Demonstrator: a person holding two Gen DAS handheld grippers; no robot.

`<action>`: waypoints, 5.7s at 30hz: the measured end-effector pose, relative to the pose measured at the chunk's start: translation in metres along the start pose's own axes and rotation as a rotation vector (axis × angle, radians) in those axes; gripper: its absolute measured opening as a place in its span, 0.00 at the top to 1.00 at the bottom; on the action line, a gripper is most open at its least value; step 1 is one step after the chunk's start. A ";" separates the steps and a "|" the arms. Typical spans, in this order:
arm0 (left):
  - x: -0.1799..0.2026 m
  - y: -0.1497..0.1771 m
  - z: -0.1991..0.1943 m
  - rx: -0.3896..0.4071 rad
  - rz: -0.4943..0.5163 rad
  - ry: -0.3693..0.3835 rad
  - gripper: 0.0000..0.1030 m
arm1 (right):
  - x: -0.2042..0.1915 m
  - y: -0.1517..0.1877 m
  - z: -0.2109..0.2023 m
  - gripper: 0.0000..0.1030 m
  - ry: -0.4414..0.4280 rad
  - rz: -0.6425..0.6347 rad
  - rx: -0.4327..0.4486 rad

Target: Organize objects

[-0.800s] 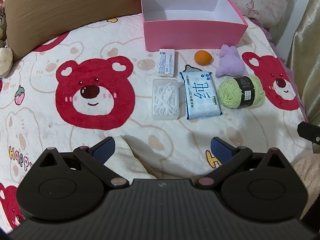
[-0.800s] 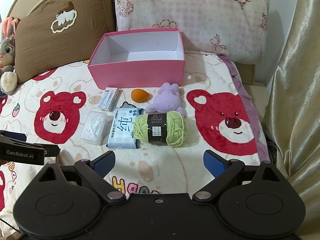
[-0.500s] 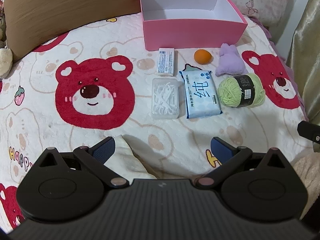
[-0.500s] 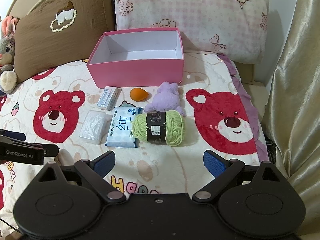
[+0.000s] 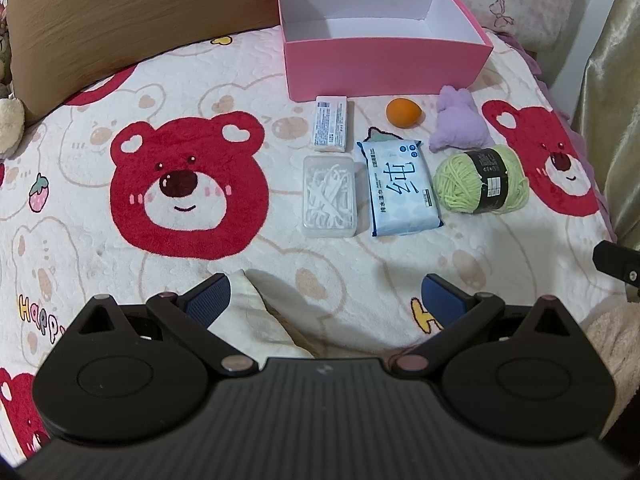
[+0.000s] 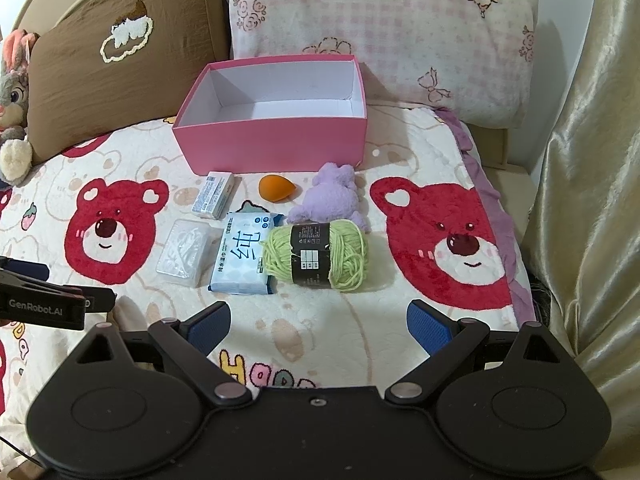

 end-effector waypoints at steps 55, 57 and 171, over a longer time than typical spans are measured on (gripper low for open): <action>0.008 -0.017 -0.028 0.075 0.011 0.073 0.00 | -0.001 -0.002 -0.022 0.06 -0.080 -0.190 0.082; 0.014 -0.026 -0.035 0.105 0.048 0.047 0.00 | 0.000 -0.006 -0.024 0.06 -0.080 -0.249 0.082; 0.036 -0.175 -0.037 0.372 -0.061 0.336 0.45 | -0.007 -0.141 0.045 0.36 -0.295 -0.353 0.284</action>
Point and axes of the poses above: each gripper's, at about its wrist camera, not at the fingertips, and z roughly the way its jaws point, x to its right, y to its underside, the point moved 4 cm from there along z, roughly the way its jaws point, and after that the axes turned 13 degrees about -y, right-handed, at the moved point
